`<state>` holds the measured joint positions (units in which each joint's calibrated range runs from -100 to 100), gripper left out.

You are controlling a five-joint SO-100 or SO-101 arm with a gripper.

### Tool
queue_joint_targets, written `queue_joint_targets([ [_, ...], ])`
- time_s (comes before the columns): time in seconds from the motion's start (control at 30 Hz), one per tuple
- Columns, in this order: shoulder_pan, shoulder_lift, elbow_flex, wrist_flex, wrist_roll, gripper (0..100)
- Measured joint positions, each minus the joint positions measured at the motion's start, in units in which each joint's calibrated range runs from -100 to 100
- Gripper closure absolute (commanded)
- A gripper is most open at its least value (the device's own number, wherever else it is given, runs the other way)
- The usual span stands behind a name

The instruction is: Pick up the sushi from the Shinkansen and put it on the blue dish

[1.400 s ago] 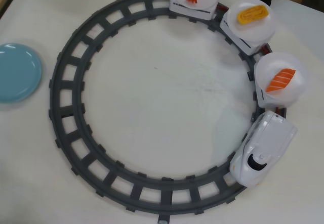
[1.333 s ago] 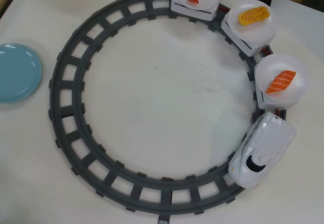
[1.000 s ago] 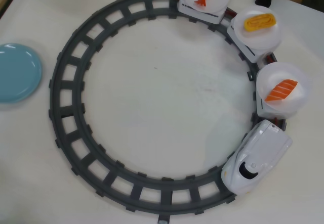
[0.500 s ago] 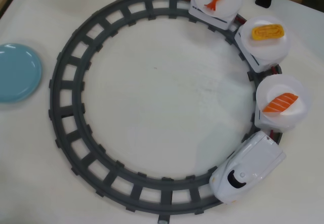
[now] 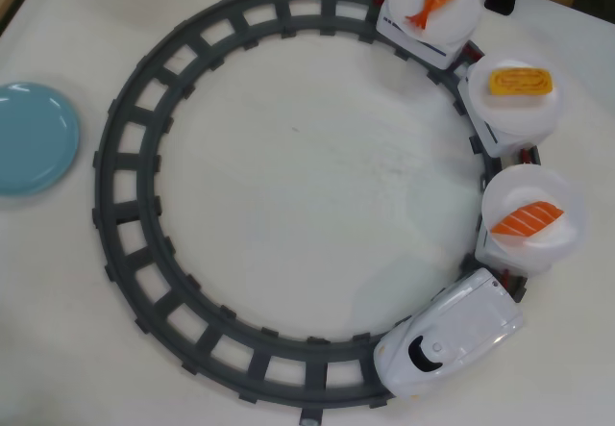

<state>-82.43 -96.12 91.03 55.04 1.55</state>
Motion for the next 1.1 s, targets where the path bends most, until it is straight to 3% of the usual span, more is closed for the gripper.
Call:
queue_joint_targets([
  [0.47,0.0,0.0,0.9,0.0,0.0,97],
  [0.9,10.8,0.6,-3.7,5.4,1.0,97],
  [1.1,20.8,2.3,-12.4,8.8,3.2,97],
])
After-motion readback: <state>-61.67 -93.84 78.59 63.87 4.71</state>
